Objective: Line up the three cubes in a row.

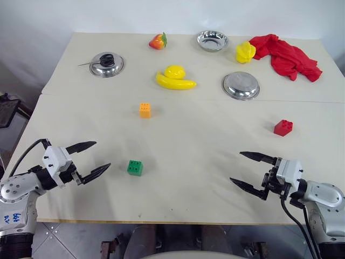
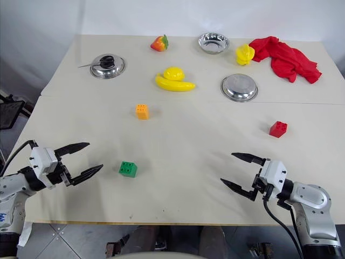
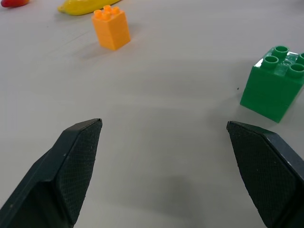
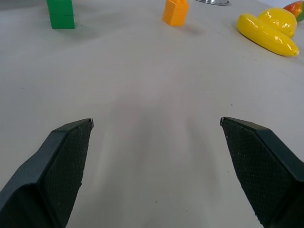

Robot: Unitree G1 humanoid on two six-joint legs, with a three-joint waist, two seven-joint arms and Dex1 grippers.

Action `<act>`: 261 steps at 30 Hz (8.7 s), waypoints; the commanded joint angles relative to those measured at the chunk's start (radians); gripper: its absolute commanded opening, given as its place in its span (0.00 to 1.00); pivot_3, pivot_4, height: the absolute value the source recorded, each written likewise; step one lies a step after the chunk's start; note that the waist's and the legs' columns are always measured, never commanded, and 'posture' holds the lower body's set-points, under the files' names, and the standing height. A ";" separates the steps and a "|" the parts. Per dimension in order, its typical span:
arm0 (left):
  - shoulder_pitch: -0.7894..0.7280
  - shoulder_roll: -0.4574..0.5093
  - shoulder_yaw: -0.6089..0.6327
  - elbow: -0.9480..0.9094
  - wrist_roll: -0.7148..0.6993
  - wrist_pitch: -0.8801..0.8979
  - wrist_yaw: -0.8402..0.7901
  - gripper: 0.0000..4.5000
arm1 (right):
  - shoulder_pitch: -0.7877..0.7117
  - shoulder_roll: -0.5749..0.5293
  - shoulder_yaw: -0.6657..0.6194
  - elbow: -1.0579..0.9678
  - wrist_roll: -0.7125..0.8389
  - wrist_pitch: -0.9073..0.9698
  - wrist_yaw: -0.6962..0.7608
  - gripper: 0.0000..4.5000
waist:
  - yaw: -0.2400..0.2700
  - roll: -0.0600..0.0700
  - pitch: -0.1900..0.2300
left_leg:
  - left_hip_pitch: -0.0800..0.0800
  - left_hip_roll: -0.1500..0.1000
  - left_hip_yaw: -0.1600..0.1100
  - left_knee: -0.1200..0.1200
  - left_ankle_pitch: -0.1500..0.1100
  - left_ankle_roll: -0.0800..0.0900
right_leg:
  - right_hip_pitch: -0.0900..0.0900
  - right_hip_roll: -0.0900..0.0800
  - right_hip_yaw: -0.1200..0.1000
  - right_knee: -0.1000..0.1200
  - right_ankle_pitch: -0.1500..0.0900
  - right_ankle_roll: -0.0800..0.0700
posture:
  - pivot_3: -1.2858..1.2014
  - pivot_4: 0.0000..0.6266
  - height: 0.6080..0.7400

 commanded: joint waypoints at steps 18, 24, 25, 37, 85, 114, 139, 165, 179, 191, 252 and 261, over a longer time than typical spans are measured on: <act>-0.287 -0.071 -0.236 -0.263 -0.092 0.345 0.072 1.00 | 0.303 0.224 -0.434 -0.192 0.063 0.126 -0.591 1.00 | 0.025 0.000 -0.001 | 0.000 -0.001 0.000 0.000 0.000 0.000 | 0.001 0.002 0.002 0.001 0.000 0.000 | 0.52 0.24 1.00; -0.337 -0.106 -0.297 -0.251 -0.071 0.359 0.068 1.00 | 0.313 0.252 -0.381 -0.276 0.018 0.283 -0.739 1.00 | 0.000 0.002 -0.001 | 0.001 0.000 0.003 0.000 0.000 -0.001 | -0.001 0.003 0.005 0.001 0.000 0.000 | 0.52 0.24 1.00; -0.336 -0.107 -0.297 -0.252 -0.071 0.360 0.067 1.00 | 0.301 0.238 -0.379 -0.293 0.023 0.331 -0.761 1.00 | -0.008 0.002 -0.001 | 0.001 0.001 0.004 0.000 0.001 -0.001 | -0.001 0.003 0.006 0.001 0.000 0.000 | 0.52 0.24 1.00; -0.323 -0.116 -0.300 -0.269 -0.062 0.357 0.080 1.00 | -0.268 0.025 -0.293 -0.193 0.122 1.052 -1.056 1.00 | -0.020 0.002 -0.001 | 0.001 0.005 0.006 0.001 0.003 -0.003 | -0.004 0.005 0.007 0.004 -0.001 -0.001 | 0.52 0.24 1.00; -0.208 -0.044 -0.183 -0.355 -0.072 0.356 0.119 1.00 | -0.943 -0.122 0.402 1.021 -0.230 -0.169 0.442 0.36 | -0.025 0.001 -0.001 | -0.013 0.007 0.007 0.008 0.004 -0.002 | -0.015 0.009 0.008 0.004 0.001 0.002 | 0.52 0.24 1.00; 0.195 0.086 0.219 0.017 -0.130 0.116 -0.192 1.00 | -0.199 -0.238 0.004 0.095 0.309 0.067 0.371 0.99 | 0.002 0.000 -0.001 | -0.014 0.005 0.006 0.017 -0.001 0.000 | -0.016 0.001 0.004 0.014 0.000 -0.001 | 0.52 0.24 1.00; -0.256 0.003 -0.316 0.012 -0.002 0.104 -0.332 0.73 | -0.040 -0.183 -0.144 0.108 0.203 0.026 0.336 1.00 | 0.009 0.000 -0.001 | -0.012 0.006 0.009 0.018 0.000 0.000 | -0.016 0.004 0.007 0.016 0.000 -0.001 | 0.52 0.24 1.00; -1.196 -0.604 -0.700 0.870 0.380 0.039 -0.154 0.32 | 0.308 -0.125 -0.487 -0.098 0.223 0.061 0.165 1.00 | 0.033 -0.005 0.000 | -0.016 -0.005 0.009 0.018 0.000 0.006 | -0.015 0.003 0.008 0.007 0.004 0.006 | 0.52 0.24 1.00; -1.211 -0.659 -0.655 1.010 0.455 -0.031 -0.075 0.32 | 0.344 0.028 -0.499 -0.123 0.217 0.042 0.021 1.00 | 0.030 -0.006 0.000 | -0.017 -0.002 0.006 0.019 0.001 0.008 | -0.014 0.000 0.008 0.008 0.005 0.007 | 0.52 0.24 1.00; -1.033 -0.414 -0.439 0.689 0.206 -0.080 -0.412 0.79 | 0.141 -0.055 -0.316 -0.110 0.227 0.132 0.112 1.00 | 0.003 -0.004 -0.001 | -0.016 -0.001 0.008 0.019 0.001 0.007 | -0.016 0.000 0.009 0.011 0.005 0.007 | 0.52 0.24 1.00; -0.750 -0.457 -0.272 0.240 0.275 0.632 0.693 0.99 | 0.089 0.036 -0.146 -0.214 0.226 0.145 0.053 1.00 | 0.030 -0.007 -0.003 | -0.015 -0.003 0.007 0.020 0.002 0.008 | -0.014 -0.002 0.006 0.014 0.005 0.007 | 0.52 0.24 1.00; -0.749 -0.510 -0.262 0.222 0.288 0.660 0.798 0.99 | 0.058 0.037 -0.122 -0.193 0.224 0.147 0.056 1.00 | 0.029 -0.007 -0.003 | -0.015 -0.003 0.008 0.020 0.002 0.007 | -0.014 -0.001 0.006 0.014 0.005 0.007 | 0.52 0.24 1.00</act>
